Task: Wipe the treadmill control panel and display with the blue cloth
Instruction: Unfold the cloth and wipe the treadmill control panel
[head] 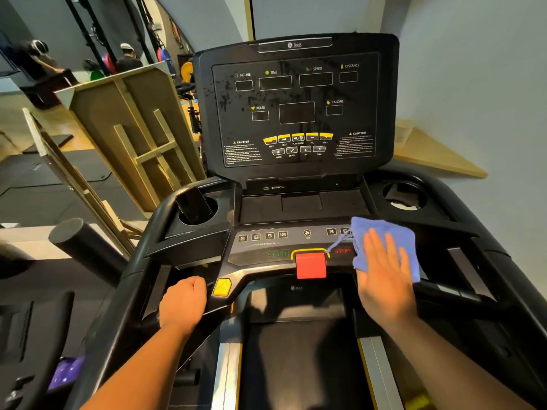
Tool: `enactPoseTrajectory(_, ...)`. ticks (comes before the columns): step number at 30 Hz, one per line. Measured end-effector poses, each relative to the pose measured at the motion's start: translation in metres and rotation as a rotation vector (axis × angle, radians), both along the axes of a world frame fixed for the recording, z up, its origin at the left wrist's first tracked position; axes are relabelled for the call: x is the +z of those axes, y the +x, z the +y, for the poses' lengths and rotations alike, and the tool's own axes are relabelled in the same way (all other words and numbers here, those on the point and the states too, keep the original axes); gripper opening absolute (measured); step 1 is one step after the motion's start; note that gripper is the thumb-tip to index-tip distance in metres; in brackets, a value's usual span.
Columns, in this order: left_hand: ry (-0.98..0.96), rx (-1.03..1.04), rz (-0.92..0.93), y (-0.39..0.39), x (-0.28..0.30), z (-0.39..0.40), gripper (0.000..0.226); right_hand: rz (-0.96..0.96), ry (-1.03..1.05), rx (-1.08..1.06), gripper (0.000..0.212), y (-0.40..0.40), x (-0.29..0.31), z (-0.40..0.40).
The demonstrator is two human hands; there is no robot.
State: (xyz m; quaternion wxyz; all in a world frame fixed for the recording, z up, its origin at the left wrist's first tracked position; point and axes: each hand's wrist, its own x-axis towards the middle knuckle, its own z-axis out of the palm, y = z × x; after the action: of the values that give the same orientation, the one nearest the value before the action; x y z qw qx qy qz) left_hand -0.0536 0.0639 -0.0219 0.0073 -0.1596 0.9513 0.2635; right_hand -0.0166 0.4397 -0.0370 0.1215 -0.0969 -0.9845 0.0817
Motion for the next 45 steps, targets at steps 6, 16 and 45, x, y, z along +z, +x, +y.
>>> enactPoseTrajectory(6, -0.069, -0.016, -0.022, 0.0, 0.002, 0.001, 0.042, -0.059, -0.164, -0.161, 0.071, -0.029, 0.027, -0.083)
enactPoseTrajectory(16, -0.086, -0.027, -0.019, -0.002, -0.002, -0.002, 0.04, -0.116, 0.035, 0.607, 0.074, -0.037, 0.028, -0.195)
enactPoseTrajectory(45, -0.029, -0.032, 0.016, -0.002, -0.003, -0.002, 0.045, -0.115, -0.042, 0.133, 0.068, -0.041, 0.027, -0.138)
